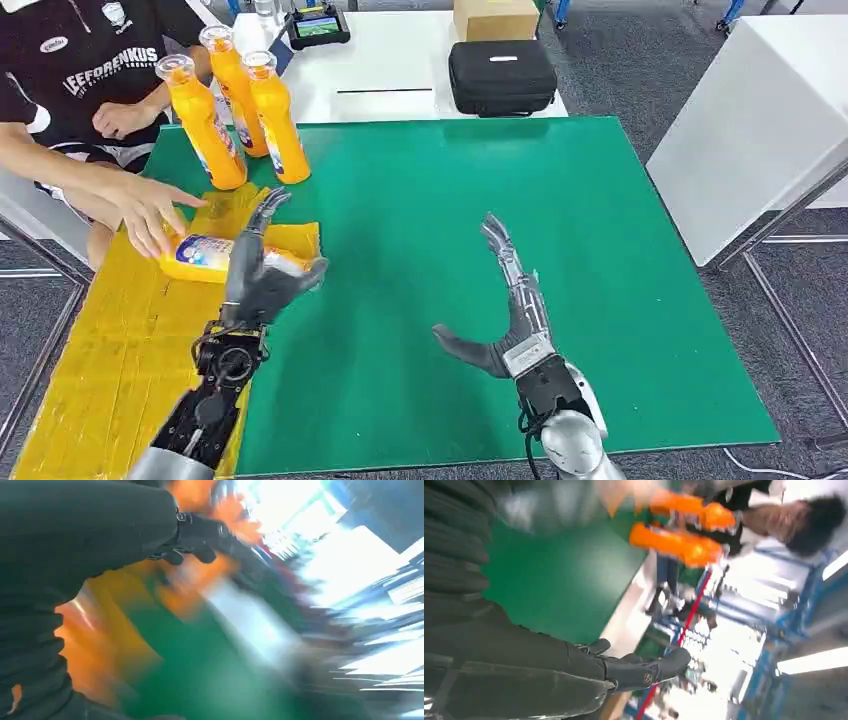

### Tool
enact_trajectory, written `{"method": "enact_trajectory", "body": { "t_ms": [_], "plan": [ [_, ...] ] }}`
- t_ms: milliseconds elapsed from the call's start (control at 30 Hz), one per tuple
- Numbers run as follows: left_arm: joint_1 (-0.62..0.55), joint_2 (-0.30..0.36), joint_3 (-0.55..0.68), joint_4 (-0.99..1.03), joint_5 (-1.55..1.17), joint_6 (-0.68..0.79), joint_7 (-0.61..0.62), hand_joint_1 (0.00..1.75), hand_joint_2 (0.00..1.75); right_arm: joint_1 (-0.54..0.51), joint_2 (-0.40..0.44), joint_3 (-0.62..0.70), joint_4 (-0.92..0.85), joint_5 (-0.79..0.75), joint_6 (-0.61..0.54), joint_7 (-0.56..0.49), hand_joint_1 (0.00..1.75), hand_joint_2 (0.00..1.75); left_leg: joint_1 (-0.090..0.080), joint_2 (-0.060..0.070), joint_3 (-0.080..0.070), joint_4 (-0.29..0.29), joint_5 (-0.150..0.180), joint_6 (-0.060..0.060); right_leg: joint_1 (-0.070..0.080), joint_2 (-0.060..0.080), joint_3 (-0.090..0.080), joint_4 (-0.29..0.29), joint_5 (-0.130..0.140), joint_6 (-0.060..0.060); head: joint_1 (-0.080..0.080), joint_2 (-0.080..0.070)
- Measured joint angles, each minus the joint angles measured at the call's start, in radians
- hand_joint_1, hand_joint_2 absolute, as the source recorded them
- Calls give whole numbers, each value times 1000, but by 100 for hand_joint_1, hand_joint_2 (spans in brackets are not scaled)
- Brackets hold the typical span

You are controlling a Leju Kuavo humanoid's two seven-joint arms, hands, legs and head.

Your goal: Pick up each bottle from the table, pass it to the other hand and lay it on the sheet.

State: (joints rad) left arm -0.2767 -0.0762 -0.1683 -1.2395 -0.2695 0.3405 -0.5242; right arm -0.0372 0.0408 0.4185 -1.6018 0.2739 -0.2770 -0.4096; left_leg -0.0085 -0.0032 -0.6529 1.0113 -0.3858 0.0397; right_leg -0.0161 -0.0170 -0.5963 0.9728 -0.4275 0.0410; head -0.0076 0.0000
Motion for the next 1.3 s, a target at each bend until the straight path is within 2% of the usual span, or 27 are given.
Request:
{"method": "enact_trajectory", "body": {
  "t_ms": [33, 100, 167, 300, 500, 800, 1000, 1300],
  "plan": [
    [22, -10, 14, -49, 149, -30, -35, 0, 175, 12, 0, -3, 0, -3, -10, -13, 0, 175, 0, 0, 1, 0, -1, 1, 0, 1, 0, 0, 0, 0, -1, 0],
    [63, -20, 29, -150, 362, -137, 50, 0, 175, 40, -1, -23, -7, -21, -24, -27, 0, 175, 0, -1, 1, 0, -1, 0, 0, 0, 0, -1, -1, 0, -1, 0],
    [106, -15, 37, -216, 335, -251, 129, 0, 175, 68, -3, -53, -23, -50, -27, -34, 0, 175, 1, -5, 1, 0, -1, 0, 1, -3, 1, -1, -3, 2, -1, 0],
    [154, -9, 36, -259, 238, -412, 187, 0, 175, 118, -3, -124, -70, -86, -9, -40, 0, 175, 2, -5, 1, 0, -1, 0, 2, -3, 2, 0, -3, 1, -1, 0],
    [200, -4, 36, -268, 226, -443, 205, 0, 175, 185, 7, -222, -133, -83, 23, -38, 0, 175, 2, -5, 1, 0, -1, 0, 2, -3, 2, 0, -3, 1, -1, 0],
    [241, -3, 36, -275, 203, -458, 229, 0, 175, 204, 38, -300, -166, -70, 66, -29, 0, 175, 2, -4, 1, 0, -1, 0, 2, -3, 2, 0, -3, 1, -1, 0],
    [251, -3, 36, -275, 194, -462, 232, 0, 175, 207, 48, -321, -175, -68, 73, -29, 0, 175, 2, -4, 1, 0, -1, 0, 2, -3, 2, 0, -3, 1, -1, 0],
    [266, -3, 21, -293, 123, -509, 216, 0, 175, 216, 59, -328, -188, -55, 145, -15, 0, 175, 2, -5, 1, 0, -1, 0, 2, -3, 2, 0, -3, 1, -1, 0]
  ]
}}
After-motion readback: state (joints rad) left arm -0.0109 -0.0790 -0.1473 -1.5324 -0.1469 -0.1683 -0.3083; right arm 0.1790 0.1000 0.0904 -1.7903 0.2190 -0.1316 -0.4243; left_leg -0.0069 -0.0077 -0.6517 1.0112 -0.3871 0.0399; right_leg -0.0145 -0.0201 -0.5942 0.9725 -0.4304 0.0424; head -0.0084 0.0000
